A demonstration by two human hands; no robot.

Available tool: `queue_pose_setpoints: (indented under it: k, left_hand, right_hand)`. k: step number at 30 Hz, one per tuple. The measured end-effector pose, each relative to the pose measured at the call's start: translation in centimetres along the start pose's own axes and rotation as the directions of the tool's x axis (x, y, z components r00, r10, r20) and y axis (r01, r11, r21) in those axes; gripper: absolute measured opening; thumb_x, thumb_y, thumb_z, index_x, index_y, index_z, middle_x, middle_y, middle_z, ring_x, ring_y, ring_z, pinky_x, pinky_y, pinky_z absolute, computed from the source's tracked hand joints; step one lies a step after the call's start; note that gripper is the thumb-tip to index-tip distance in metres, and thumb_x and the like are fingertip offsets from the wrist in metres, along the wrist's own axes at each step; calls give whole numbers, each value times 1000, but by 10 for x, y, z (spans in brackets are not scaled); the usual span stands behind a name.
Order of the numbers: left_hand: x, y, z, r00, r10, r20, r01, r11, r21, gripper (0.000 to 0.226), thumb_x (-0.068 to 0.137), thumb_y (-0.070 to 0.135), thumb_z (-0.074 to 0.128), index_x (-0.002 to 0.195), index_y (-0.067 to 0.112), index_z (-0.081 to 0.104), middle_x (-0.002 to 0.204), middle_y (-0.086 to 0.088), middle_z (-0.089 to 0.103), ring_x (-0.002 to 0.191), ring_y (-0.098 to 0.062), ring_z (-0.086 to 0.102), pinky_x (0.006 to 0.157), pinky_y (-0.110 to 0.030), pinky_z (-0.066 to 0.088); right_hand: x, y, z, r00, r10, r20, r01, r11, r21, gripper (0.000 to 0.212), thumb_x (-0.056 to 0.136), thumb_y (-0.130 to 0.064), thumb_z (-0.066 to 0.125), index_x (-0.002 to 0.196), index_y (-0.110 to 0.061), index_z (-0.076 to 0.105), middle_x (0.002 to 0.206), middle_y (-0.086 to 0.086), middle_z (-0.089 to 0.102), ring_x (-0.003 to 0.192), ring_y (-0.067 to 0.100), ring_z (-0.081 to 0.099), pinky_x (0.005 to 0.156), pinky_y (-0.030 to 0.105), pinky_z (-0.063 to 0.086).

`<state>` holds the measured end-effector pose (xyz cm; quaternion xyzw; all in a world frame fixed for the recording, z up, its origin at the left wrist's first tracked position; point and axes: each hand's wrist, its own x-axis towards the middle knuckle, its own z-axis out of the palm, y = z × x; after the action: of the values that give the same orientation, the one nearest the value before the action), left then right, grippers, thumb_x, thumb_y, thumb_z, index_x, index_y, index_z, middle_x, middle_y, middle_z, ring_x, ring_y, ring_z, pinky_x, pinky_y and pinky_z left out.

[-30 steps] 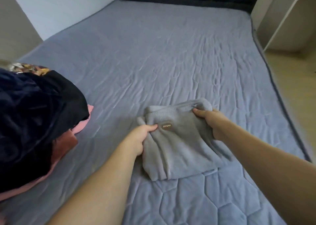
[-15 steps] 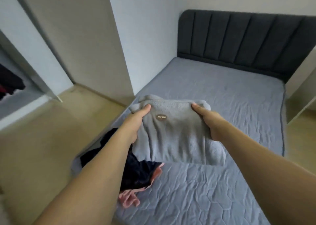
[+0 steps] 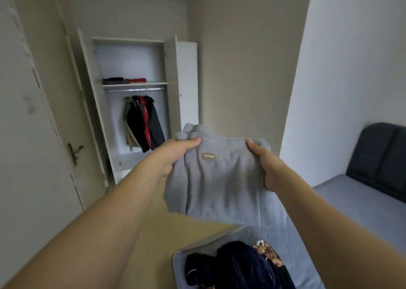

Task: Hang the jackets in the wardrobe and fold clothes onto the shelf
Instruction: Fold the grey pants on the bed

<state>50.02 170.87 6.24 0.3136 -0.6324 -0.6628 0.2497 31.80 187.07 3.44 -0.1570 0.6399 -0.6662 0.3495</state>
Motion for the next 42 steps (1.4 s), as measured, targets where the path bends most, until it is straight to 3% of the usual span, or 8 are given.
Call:
queue_pose_setpoints:
  k: [3,7,15,21,26,29,34,42]
  left_hand:
    - [47,32,-64,994,63,-88,-64,998,-11,36,84,32,77,109,8,69,95,-11,76,89,-25,73,85,-39,57]
    - [124,66,-158,967,89,-238,-87,996,19,30,89,21,72,112,4,66,102,-12,73,87,-23,72,64,-28,56]
    - [310,88,-280,947,96,-307,-76,994,74,29,93,20,65,116,2,65,108,-16,71,100,-32,68,95,-48,53]
    - [466,85,-346,983,67,-172,-64,998,23,30,89,22,69,116,8,67,104,-14,74,98,-31,71,89,-44,55]
    - [593,121,-407,944,76,-320,-81,997,-1,30,92,13,65,120,1,63,111,-18,71,102,-33,68,78,-39,57]
    - [663,149,-445,917,139,-373,-134,990,38,30,92,10,66,120,1,64,112,-17,70,100,-33,68,86,-45,56]
    - [786,171,-518,875,214,-434,-199,977,81,28,91,10,68,117,1,65,112,-16,69,100,-30,67,87,-42,56]
    - [1001,190,-660,875,209,-436,-191,978,84,34,86,10,73,117,0,65,109,-16,70,96,-30,68,81,-38,56]
  right_hand:
    - [59,-34,72,995,-47,93,46,999,8,40,78,-55,72,100,-21,72,88,3,76,81,18,72,66,28,49]
    - [135,-63,175,993,-43,114,47,998,-32,51,74,-59,73,103,-17,70,100,7,73,94,22,66,76,32,47]
    - [303,-94,327,980,-76,186,83,996,-26,61,71,-60,74,109,-13,67,101,9,72,97,28,66,92,40,47]
    - [464,-134,418,948,-194,254,177,980,88,40,82,-47,71,106,-14,69,81,7,76,70,21,73,52,24,54]
    - [584,-177,496,935,-186,301,153,979,131,34,85,-41,70,106,-14,66,80,8,75,61,18,72,43,23,52]
    - [650,-201,545,930,-197,311,159,977,143,29,86,-39,70,102,-16,67,83,9,75,63,18,72,47,23,53]
    - [770,-222,632,928,-170,330,148,985,90,39,81,-48,72,103,-15,65,96,9,72,93,25,68,88,39,54]
    - [972,-251,777,920,-163,358,152,987,59,34,86,-44,68,93,-11,65,63,4,72,52,16,69,37,21,48]
